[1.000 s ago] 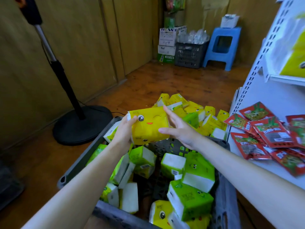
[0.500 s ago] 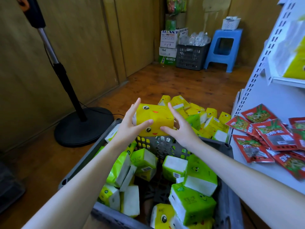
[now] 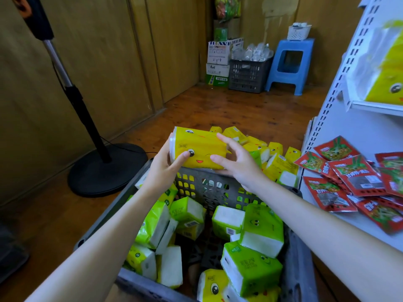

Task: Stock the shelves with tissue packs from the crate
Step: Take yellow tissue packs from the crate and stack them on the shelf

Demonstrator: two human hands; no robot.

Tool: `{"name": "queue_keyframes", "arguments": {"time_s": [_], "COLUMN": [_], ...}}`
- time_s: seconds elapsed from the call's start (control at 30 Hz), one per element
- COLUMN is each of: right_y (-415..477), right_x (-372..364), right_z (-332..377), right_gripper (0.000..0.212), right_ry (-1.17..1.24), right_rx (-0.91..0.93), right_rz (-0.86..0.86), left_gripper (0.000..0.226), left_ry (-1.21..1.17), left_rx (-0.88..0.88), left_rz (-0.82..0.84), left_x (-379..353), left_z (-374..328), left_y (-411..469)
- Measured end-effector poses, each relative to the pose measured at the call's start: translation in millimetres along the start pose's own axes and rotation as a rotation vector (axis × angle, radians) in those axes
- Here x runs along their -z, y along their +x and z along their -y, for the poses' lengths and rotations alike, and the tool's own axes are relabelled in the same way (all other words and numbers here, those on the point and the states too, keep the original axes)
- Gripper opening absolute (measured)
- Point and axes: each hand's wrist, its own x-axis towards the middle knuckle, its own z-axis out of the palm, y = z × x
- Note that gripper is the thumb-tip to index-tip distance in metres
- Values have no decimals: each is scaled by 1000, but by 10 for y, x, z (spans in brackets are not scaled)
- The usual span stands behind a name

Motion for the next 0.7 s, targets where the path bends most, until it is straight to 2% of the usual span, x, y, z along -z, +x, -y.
{"name": "queue_keyframes", "arguments": {"time_s": [0.07, 0.1, 0.23, 0.37, 0.5, 0.57, 0.7], "right_y": [-12, -15, 40, 99, 159, 177, 147], "right_x": [-41, -57, -53, -19, 248, 503, 1182], "right_z": [-9, -14, -43, 87, 686, 1094, 1854], "right_gripper": [53, 53, 47, 40, 33, 33, 30], "right_ry": [-11, -17, -36, -75, -112, -143, -215], "right_rx": [13, 24, 61, 117, 237, 310, 414], "right_rz": [-1, -13, -60, -106, -193, -231, -318], "left_gripper": [33, 31, 34, 35, 29, 24, 31], "left_ry": [11, 21, -27, 42, 31, 43, -23], "left_rx": [-21, -29, -56, -120, -264, -374, -550], "left_rz": [-57, -70, 4, 5, -66, -51, -8], "left_x": [-7, -5, 21, 42, -49, -159, -604], "left_z": [-25, -44, -86, -259, -835, -1180, -1927], "left_y": [-20, -25, -57, 12, 308, 530, 960]}}
